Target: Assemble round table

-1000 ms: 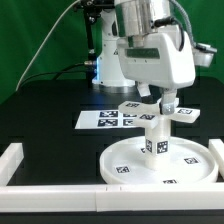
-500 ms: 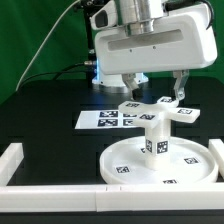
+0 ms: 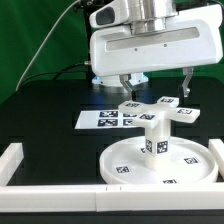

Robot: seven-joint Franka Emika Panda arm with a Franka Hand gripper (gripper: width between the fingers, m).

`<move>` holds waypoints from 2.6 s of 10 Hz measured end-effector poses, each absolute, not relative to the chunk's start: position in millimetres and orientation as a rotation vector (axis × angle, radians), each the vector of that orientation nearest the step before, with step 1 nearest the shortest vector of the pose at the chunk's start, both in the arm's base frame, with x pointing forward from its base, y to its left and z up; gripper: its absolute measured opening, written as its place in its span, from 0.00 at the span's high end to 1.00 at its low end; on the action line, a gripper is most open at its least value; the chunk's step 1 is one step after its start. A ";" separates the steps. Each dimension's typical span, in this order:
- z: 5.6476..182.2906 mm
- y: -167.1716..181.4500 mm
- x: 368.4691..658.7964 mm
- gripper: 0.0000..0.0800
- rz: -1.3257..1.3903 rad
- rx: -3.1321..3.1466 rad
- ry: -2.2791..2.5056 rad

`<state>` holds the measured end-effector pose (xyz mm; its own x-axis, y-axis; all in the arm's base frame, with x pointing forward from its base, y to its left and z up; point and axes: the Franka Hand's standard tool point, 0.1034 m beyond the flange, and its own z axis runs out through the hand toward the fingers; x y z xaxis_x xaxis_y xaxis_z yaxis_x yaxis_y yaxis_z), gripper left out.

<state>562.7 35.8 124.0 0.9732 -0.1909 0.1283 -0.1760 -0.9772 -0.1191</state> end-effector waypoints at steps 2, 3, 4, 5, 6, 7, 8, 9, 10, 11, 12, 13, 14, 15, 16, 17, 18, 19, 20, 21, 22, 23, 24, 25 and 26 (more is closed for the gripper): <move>124.6 32.8 571.0 0.19 -0.201 -3.094 -0.339; 122.0 34.1 571.2 0.19 -0.183 -3.086 -0.536; 122.4 31.9 571.3 0.19 -0.186 -3.085 -0.550; 122.3 31.0 571.3 0.19 -0.186 -3.086 -0.548; 120.7 32.9 568.3 0.19 -0.148 -3.090 -0.473; 118.9 36.5 565.2 0.19 -0.072 -3.089 -0.368; 117.2 39.4 566.2 0.19 -0.016 -3.091 -0.274; 114.2 41.0 566.6 0.19 -0.006 -3.095 -0.225; 112.0 42.2 565.1 0.19 -0.006 -3.096 -0.221; 108.7 43.3 563.2 0.19 -0.021 -3.100 -0.226; 106.3 43.4 561.5 0.19 -0.021 -3.101 -0.228; 104.8 42.7 562.1 0.19 -0.028 -3.104 -0.227; 103.1 42.1 561.9 0.19 -0.027 -3.106 -0.227; 100.3 41.3 561.4 0.19 -0.024 -3.108 -0.226; 99.2 41.5 562.1 0.19 -0.030 -3.111 -0.228; 99.3 40.9 562.2 0.19 -0.030 -3.111 -0.226; 99.2 40.5 562.2 0.34 -0.030 -3.112 -0.200; 99.3 39.5 562.4 0.45 -0.030 -3.114 -0.171; 99.3 39.5 562.4 0.45 -0.030 -3.114 -0.171; 99.2 39.7 562.3 0.45 -0.029 -3.117 -0.075; 99.2 39.8 562.8 0.45 -0.038 -3.118 0.037; 99.7 40.5 562.8 0.45 -0.089 -3.112 0.235; 100.0 40.7 561.8 0.45 -0.109 -3.088 0.432; 100.1 40.7 562.2 0.45 -0.110 -3.029 0.718; 99.9 40.7 562.3 0.45 -0.115 -2.954 0.962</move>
Offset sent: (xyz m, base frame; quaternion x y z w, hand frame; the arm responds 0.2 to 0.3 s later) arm 0.0000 0.0000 0.0000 0.0000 0.0000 -0.1938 0.9810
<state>562.3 40.7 99.9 0.8059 -0.5890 0.0599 -0.5866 -0.8081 -0.0537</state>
